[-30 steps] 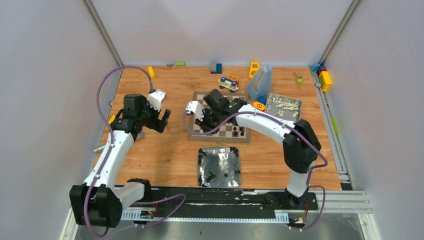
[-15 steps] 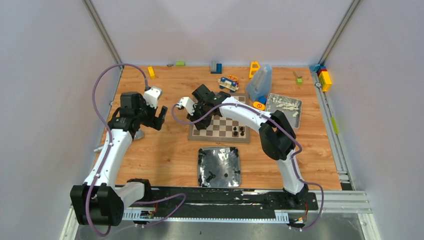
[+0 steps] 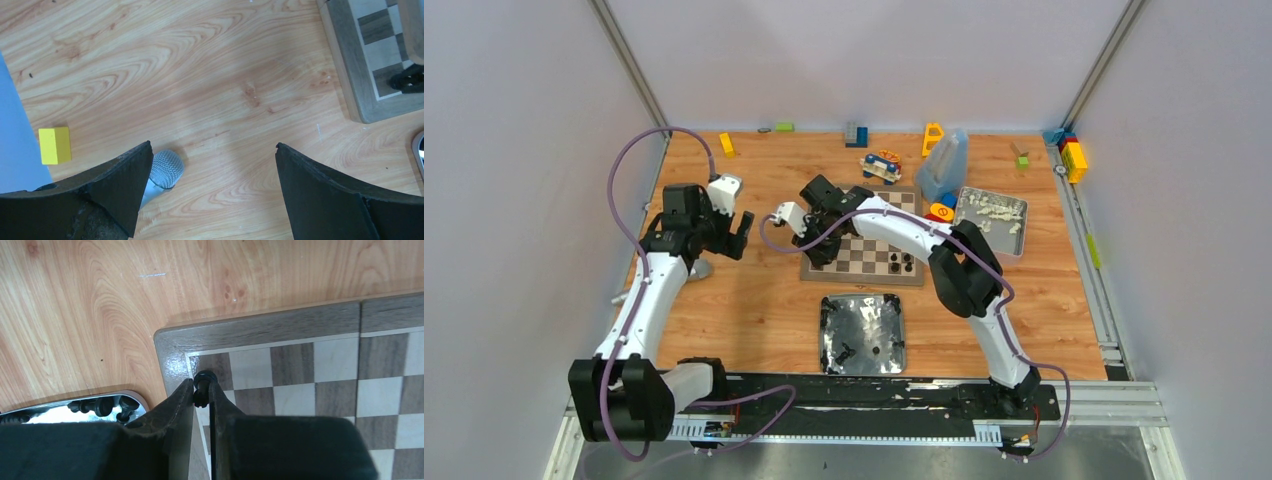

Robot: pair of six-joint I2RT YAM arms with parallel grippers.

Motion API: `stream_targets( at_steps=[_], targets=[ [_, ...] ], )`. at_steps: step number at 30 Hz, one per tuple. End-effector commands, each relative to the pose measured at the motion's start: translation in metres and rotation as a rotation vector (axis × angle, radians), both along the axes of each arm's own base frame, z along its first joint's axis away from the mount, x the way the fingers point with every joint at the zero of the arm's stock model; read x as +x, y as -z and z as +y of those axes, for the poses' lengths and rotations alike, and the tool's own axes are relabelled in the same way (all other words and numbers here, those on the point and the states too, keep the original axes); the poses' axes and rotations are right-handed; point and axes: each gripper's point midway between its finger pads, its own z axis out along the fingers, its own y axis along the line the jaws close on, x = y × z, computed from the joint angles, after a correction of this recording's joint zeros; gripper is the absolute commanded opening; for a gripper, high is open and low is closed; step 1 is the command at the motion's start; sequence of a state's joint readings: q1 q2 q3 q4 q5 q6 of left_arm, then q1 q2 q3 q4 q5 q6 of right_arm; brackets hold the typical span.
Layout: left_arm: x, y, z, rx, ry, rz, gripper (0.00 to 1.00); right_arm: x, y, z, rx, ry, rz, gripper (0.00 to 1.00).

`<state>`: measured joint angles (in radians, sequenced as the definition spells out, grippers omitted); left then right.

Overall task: Set up the chess pieces on the board
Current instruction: Place the chess piece on the chessboard.

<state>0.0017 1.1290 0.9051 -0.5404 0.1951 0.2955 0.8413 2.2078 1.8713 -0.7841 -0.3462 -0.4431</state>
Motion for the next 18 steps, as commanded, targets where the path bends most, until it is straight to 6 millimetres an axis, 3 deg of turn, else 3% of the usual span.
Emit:
stream_targets(
  at_steps=[1, 18],
  targets=[
    [0.009, -0.0138, 0.0094, -0.007, -0.044, -0.04, 1.0, -0.0024, -0.0039, 0.0097, 0.015, -0.019, 0.001, 0.05],
    [0.0083, -0.0153, 0.0105, -0.004, -0.044, -0.049, 1.0, 0.0028, 0.0024, 0.0118, 0.002, -0.005, -0.01, 0.15]
  ],
)
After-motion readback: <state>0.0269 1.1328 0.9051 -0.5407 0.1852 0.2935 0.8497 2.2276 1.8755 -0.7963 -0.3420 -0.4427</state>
